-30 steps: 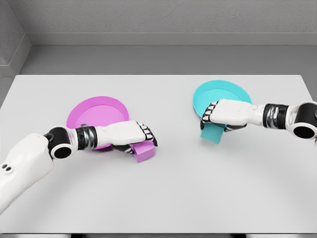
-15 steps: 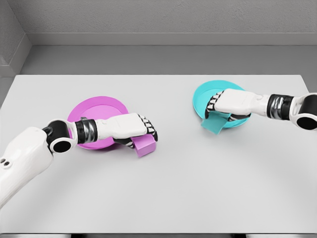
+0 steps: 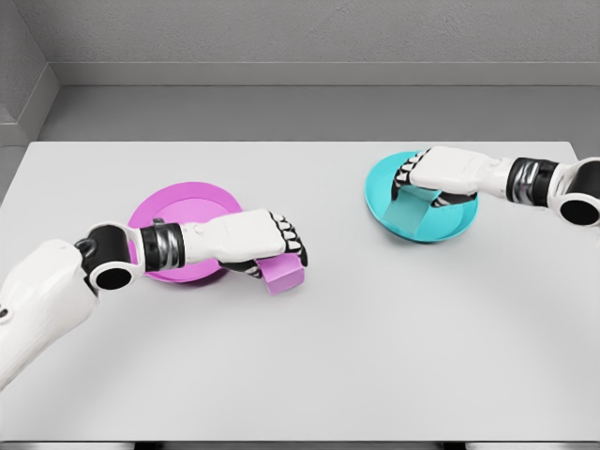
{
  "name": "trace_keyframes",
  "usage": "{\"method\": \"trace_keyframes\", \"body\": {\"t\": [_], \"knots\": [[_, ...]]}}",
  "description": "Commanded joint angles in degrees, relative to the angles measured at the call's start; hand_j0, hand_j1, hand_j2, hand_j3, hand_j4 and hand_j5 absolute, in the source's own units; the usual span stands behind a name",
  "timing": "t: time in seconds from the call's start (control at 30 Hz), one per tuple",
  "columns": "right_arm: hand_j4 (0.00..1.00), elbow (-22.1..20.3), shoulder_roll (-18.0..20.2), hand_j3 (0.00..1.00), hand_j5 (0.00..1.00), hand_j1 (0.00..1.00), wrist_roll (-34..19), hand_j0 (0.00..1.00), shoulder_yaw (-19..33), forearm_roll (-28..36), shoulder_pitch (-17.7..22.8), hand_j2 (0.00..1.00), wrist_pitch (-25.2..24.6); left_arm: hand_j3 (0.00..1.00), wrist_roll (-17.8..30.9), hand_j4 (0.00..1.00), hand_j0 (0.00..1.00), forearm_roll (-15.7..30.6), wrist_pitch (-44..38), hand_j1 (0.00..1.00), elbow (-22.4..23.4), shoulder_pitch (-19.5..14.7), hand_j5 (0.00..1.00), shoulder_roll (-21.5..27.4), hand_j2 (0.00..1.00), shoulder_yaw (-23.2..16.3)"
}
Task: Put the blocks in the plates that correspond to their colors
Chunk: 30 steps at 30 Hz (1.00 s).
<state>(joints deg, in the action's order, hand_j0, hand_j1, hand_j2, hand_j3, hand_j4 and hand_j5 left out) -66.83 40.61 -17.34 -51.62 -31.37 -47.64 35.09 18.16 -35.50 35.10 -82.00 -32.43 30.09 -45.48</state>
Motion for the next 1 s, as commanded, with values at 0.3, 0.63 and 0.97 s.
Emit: {"method": "trace_keyframes", "body": {"t": [0.3,0.63,0.97], "knots": [[0.61,5.3,-1.5,0.61,0.61,0.61,-0.1,0.61,1.7,0.3,-0.8,0.61,-0.1,0.59,0.7,0.59,0.59,0.4,-0.1,0.59,-6.6,3.0,0.59,4.0,0.59,3.4],[1.00,5.5,-1.4,1.00,1.00,1.00,0.0,1.00,3.5,0.3,-1.1,1.00,-0.1,0.59,1.7,0.59,0.59,0.8,-0.1,0.59,-13.3,7.2,0.59,6.5,0.59,4.4],[1.00,-0.6,7.8,1.00,1.00,1.00,0.4,1.00,7.0,6.1,1.7,1.00,-0.1,0.59,1.8,0.59,0.59,1.6,-0.1,0.59,-14.5,10.5,0.59,9.7,0.59,8.1]]}}
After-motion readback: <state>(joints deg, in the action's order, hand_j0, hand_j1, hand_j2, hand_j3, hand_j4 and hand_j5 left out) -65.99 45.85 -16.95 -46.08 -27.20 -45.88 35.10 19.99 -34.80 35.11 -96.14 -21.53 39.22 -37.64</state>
